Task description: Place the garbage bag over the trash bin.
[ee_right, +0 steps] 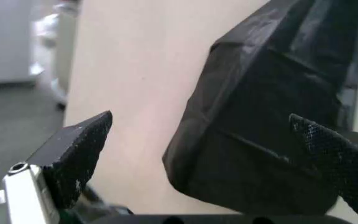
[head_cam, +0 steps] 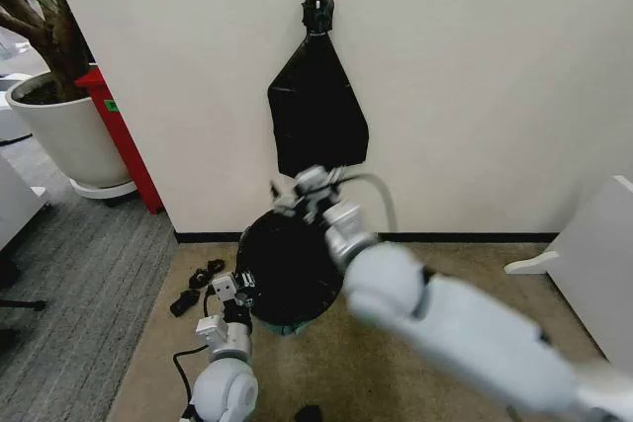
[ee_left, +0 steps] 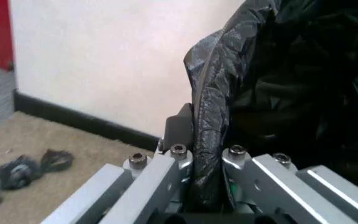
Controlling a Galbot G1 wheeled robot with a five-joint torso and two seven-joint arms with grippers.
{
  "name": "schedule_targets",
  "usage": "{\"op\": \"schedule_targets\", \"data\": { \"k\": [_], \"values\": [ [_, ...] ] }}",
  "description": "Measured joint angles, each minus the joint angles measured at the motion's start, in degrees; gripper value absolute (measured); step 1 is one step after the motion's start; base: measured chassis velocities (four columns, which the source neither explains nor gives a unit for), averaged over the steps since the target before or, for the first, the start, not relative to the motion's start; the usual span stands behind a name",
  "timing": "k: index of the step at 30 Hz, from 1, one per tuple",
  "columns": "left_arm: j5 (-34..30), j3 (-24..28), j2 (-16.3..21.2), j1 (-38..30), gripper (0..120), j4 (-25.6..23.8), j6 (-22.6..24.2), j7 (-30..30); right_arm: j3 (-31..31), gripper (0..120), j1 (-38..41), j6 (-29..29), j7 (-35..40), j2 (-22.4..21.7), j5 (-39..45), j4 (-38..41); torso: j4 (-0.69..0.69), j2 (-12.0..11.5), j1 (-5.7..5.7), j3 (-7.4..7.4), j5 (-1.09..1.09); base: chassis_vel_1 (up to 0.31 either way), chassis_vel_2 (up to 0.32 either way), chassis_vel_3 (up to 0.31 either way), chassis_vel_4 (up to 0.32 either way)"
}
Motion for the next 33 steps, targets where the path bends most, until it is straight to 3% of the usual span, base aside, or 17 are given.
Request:
{"op": "schedule_targets", "data": {
  "k": [4,5,7,8,9,12,18,33],
  "values": [
    [0.0,0.2,1.0,-0.3,1,1.3,-2.2,2.5,-0.1,100,8.4,9.9,-28.3,-5.7,-1.6,-12.8,0.01,0.0,0.0,0.0,0.0,0.0,0.0,0.0,0.0],
    [0.0,0.2,1.0,-0.3,1,1.3,-2.2,2.5,-0.1,100,8.4,9.9,-28.3,-5.7,-1.6,-12.8,0.01,0.0,0.0,0.0,0.0,0.0,0.0,0.0,0.0],
    [0.0,0.4,1.4,-0.7,1,1.8,-3.0,3.3,-1.9,100,11.8,15.0,-38.5,-5.3,-1.9,-19.6,0.01,0.0,0.0,0.0,-0.01,0.0,0.0,0.0,0.0],
    [-0.1,0.5,1.8,-0.9,1,2.1,-3.5,3.7,-2.5,100,14.2,17.7,-48.6,-3.4,-3.3,-25.7,0.01,0.0,0.0,0.01,0.02,0.0,0.0,0.0,0.0],
    [-0.3,0.6,2.0,-1.1,1,2.2,-3.7,3.9,-2.5,100,15.1,18.6,-53.7,-1.9,-5.3,-29.1,0.03,0.0,0.0,0.01,0.02,0.0,0.0,0.0,0.0],
    [-0.4,0.6,2.1,-1.1,1,2.3,-3.9,4.0,-2.5,100,15.5,19.0,-56.4,-0.4,-7.1,-32.0,0.03,0.0,0.0,0.02,-0.01,0.0,0.0,0.0,0.0],
    [-0.6,1.0,2.2,-0.9,1,2.4,-4.4,5.1,-1.8,100,15.6,19.8,-59.5,7.2,-13.7,-42.7,0.04,0.0,0.0,0.02,-0.01,0.0,0.0,0.0,0.0],
    [-0.3,1.4,1.3,-0.6,1,2.1,-4.5,5.8,-2.1,100,16.4,21.5,-61.6,9.5,-16.6,-50.5,0.02,0.0,0.0,0.0,-0.02,0.0,0.0,0.0,0.0]
  ]
}}
